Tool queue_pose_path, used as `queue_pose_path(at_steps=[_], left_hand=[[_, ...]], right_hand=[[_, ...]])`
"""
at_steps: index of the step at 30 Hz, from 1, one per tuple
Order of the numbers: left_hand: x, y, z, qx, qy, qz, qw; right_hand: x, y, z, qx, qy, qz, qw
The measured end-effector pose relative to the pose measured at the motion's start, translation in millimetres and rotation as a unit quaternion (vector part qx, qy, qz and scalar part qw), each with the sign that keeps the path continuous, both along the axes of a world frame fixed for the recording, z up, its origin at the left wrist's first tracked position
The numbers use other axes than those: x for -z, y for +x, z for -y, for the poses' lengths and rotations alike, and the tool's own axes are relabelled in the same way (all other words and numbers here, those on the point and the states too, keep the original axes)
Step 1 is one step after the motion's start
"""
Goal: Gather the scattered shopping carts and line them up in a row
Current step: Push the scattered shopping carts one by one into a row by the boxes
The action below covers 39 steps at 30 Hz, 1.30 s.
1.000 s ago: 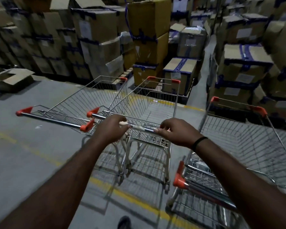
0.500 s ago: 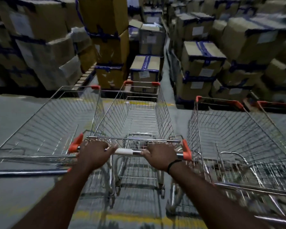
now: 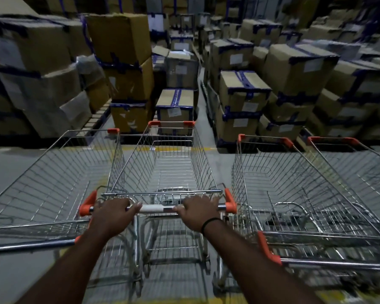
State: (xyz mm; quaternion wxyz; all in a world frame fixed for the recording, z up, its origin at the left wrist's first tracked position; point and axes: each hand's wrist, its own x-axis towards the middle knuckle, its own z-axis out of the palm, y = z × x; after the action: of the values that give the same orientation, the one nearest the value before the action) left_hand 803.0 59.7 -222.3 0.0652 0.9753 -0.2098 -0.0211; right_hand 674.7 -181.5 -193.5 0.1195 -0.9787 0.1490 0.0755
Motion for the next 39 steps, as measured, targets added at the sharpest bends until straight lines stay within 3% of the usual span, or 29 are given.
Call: queue_pose_path(at_steps=[7, 12, 20, 39], left_hand=[[8, -20, -11, 0.022, -0.034, 0.022, 0.999], [16, -31, -39, 0.089, -0.053, 0.063, 0.993], [16, -21, -61, 0.082, 0.014, 0.066, 0.994], [13, 34, -104, 0.115, 0.031, 0.053, 0.991]], right_hand=[[3, -29, -7, -0.004, -0.014, 0.013, 1.0], [11, -33, -9, 0.003, -0.02, 0.024, 0.999], [7, -13, -26, 0.023, -0.035, 0.026, 0.999], [6, 28, -47, 0.056, -0.004, 0.04, 0.998]])
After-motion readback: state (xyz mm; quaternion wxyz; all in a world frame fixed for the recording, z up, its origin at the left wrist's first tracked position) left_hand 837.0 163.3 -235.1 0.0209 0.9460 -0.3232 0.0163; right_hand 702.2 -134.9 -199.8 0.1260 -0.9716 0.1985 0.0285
